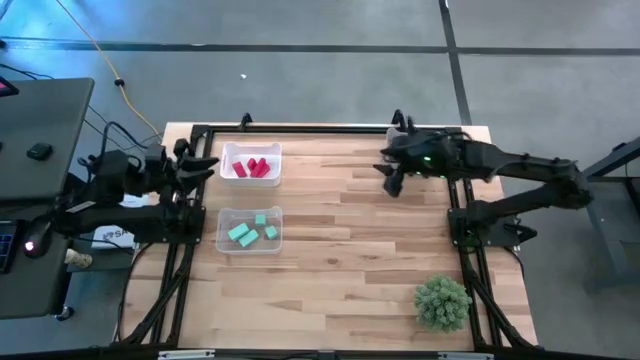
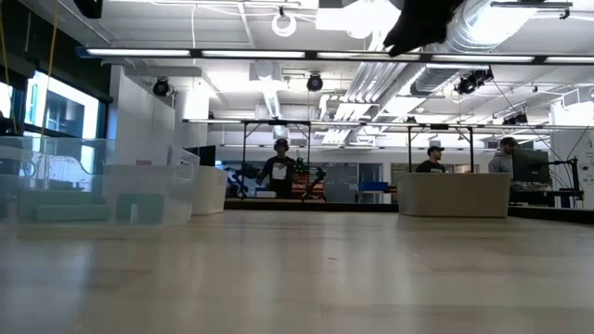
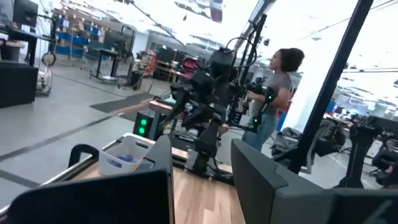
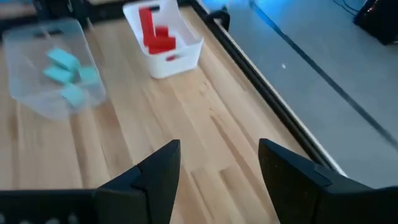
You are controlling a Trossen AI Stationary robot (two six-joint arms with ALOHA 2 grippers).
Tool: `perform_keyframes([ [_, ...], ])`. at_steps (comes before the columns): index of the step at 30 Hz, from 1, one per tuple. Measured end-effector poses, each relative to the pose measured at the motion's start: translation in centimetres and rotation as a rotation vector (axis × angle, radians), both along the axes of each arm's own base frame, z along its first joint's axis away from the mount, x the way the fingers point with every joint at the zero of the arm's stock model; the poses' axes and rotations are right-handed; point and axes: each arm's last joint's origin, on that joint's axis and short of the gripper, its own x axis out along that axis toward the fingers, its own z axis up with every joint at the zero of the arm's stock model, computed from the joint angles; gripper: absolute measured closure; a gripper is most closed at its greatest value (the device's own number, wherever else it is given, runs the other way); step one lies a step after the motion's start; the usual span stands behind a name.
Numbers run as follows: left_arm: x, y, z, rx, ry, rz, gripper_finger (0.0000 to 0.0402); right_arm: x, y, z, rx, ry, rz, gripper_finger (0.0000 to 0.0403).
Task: Sort & place blocks by color
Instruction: Return to Home Position
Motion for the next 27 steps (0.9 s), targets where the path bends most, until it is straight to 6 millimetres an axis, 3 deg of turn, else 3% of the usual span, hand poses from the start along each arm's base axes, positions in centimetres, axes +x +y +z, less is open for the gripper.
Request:
perform_keyframes([
  [11,0.8,0.4,-5.6,-0.026,0.001,0.075,0.0323,-5.7,0.9,-2.0,0.062,-0.327,-0.057,0.0197],
  [19,2.2,0.9,-9.3,-0.031,-0.018,0.103,0.0323,-7.8,1.2,-4.1,0.125,-0.401,-0.109,0.0197],
  [27,3.4,1.3,-12.3,-0.061,-0.025,0.112,0.0323,-9.1,1.4,-4.9,0.14,-0.455,-0.121,0.0197],
])
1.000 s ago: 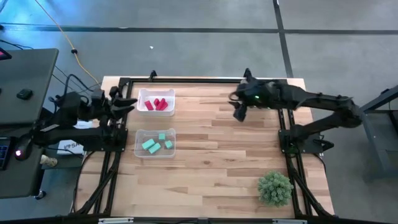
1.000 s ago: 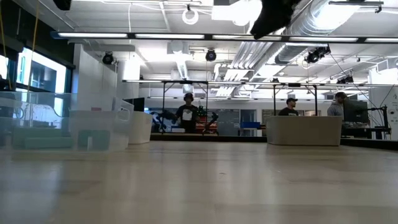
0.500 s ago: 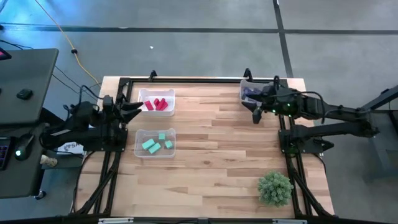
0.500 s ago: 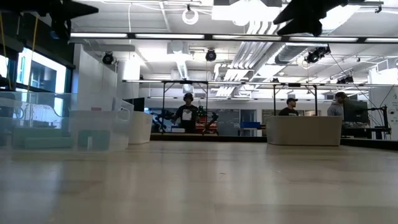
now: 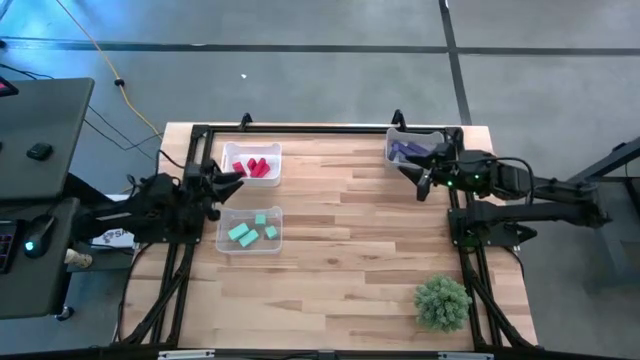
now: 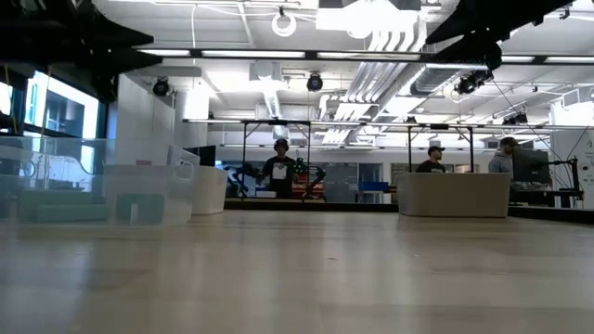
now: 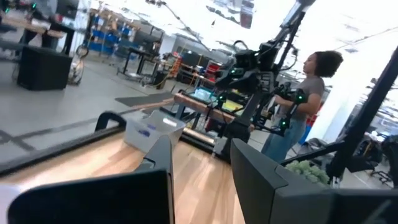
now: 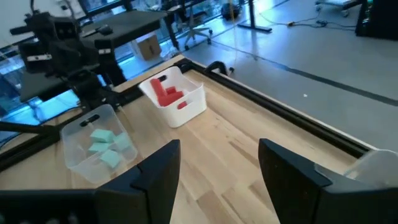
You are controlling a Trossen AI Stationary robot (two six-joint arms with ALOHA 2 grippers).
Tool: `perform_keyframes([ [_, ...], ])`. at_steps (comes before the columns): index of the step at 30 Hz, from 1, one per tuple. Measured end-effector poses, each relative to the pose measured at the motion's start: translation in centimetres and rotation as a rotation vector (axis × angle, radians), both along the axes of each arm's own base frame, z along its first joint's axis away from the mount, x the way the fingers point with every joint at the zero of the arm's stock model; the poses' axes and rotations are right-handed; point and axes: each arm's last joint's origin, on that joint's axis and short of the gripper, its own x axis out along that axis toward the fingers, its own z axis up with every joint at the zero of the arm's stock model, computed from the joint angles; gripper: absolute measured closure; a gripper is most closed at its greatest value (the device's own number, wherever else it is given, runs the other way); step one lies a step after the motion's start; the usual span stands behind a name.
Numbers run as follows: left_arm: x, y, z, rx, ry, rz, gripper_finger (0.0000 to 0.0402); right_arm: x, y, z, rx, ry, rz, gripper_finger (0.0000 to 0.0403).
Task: Sort & place blocks by color
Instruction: Return to Home Position
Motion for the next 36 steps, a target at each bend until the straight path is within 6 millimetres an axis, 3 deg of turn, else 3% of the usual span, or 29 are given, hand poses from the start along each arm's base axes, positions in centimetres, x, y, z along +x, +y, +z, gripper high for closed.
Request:
perform_keyframes([
  [16,1.0,0.3,-4.1,-0.092,0.079,0.009,0.0325,-2.5,0.4,-5.6,0.054,-0.095,-0.029,0.0197],
  [25,1.1,0.3,-4.2,-0.092,0.093,0.002,0.0326,-3.5,0.6,-8.9,0.037,-0.12,-0.007,0.0197],
  [36,1.1,0.3,-4.2,0.11,0.181,0.018,0.0326,-4.6,0.9,-11.7,0.015,-0.214,0.053,0.0197],
])
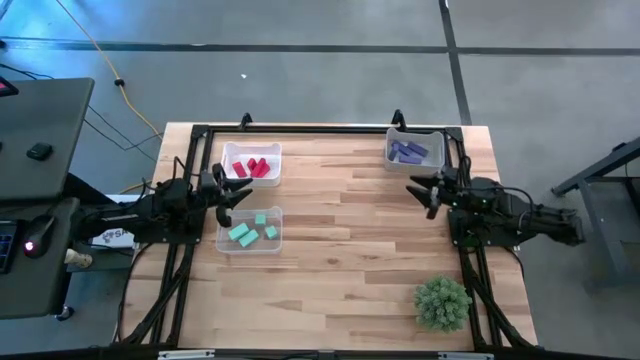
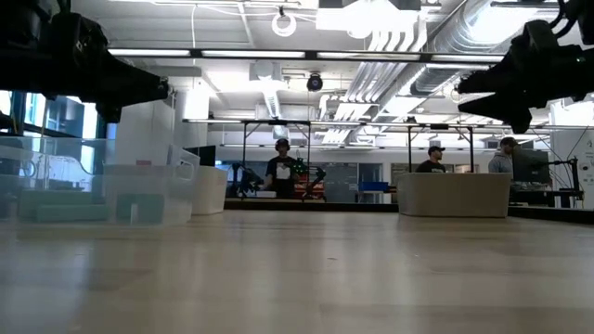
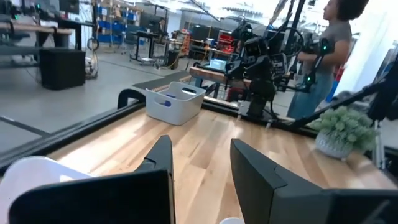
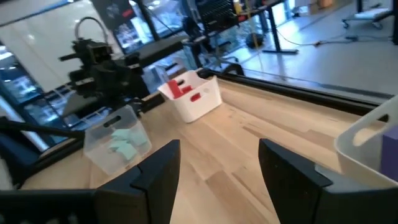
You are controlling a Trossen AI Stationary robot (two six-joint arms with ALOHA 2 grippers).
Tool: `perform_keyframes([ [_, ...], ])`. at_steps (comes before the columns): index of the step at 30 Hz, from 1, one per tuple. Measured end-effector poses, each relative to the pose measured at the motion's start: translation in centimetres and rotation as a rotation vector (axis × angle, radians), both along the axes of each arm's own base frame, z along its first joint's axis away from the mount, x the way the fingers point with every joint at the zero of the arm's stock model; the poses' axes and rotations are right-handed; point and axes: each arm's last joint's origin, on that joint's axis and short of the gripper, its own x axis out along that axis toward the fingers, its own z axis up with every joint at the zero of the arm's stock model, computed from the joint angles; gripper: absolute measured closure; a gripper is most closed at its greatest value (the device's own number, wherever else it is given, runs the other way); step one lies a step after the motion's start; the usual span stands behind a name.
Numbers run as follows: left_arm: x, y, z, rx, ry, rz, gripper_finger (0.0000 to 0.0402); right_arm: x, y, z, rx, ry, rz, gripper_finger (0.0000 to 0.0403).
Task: Sort & place blocks by color
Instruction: Return to Home Position
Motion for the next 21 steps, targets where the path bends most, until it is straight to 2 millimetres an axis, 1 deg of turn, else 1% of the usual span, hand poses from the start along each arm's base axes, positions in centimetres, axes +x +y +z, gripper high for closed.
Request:
perform_keyframes([
  [4,0.0,0.0,0.0,0.059,0.024,0.001,0.0326,0.0,0.1,-0.3,-0.012,0.009,0.04,0.0197],
  [10,0.0,0.0,0.0,0.036,0.014,-0.001,0.0326,0.1,0.2,-0.8,-0.023,0.062,0.065,0.0197],
  [13,0.0,0.0,0.0,0.035,0.014,-0.001,0.0326,0.3,0.2,-1.5,-0.013,0.071,0.094,0.0197],
  [15,0.0,0.0,0.0,0.038,0.014,0.0,0.0326,0.4,0.3,-1.5,-0.014,0.06,0.119,0.0197],
  [21,0.0,0.0,0.0,0.036,0.013,-0.002,0.0326,0.4,0.3,-1.5,0.006,0.051,0.121,0.0197],
])
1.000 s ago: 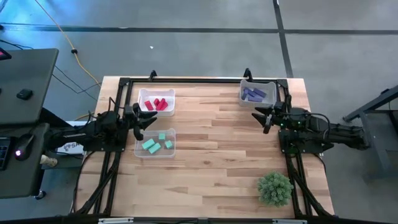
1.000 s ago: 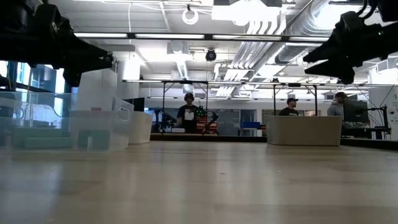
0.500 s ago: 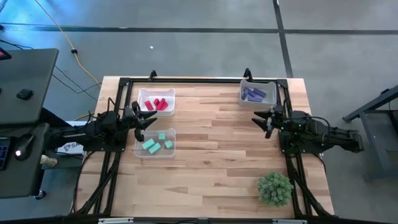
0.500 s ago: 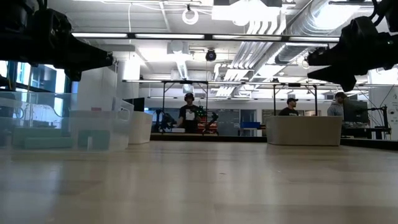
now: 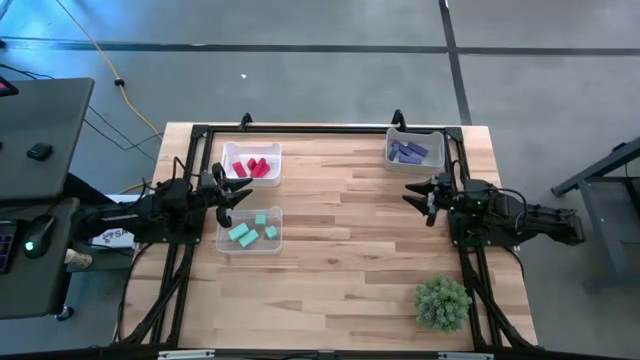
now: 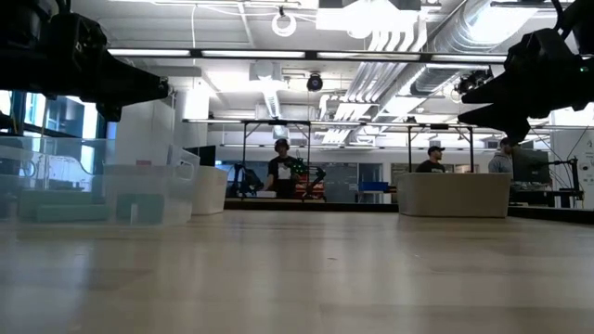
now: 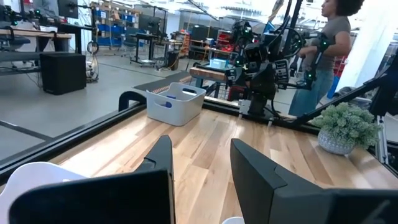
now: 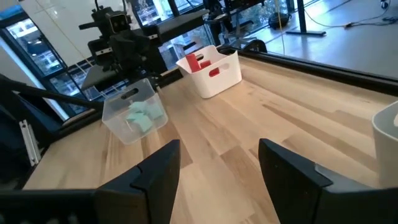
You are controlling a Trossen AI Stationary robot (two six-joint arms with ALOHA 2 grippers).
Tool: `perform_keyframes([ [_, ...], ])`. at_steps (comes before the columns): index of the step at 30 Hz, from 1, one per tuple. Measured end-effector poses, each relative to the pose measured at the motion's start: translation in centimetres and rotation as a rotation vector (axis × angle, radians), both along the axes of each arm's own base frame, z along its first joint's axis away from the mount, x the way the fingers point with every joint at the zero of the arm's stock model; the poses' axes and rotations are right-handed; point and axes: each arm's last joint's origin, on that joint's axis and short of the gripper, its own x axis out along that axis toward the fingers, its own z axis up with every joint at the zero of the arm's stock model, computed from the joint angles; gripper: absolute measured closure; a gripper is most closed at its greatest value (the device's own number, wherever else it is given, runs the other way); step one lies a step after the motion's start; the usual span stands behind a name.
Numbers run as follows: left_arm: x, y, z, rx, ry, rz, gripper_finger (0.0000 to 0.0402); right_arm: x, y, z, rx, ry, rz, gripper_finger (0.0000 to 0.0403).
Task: Sort & place blocks by color
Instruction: Return to Home Position
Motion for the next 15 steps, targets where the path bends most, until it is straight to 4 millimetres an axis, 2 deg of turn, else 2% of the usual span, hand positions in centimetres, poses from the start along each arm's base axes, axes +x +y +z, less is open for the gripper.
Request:
perform_keyframes([
  [15,0.0,0.01,0.0,0.0,0.0,0.002,0.0326,0.0,0.0,-0.01,0.019,-0.005,-0.003,0.0197],
])
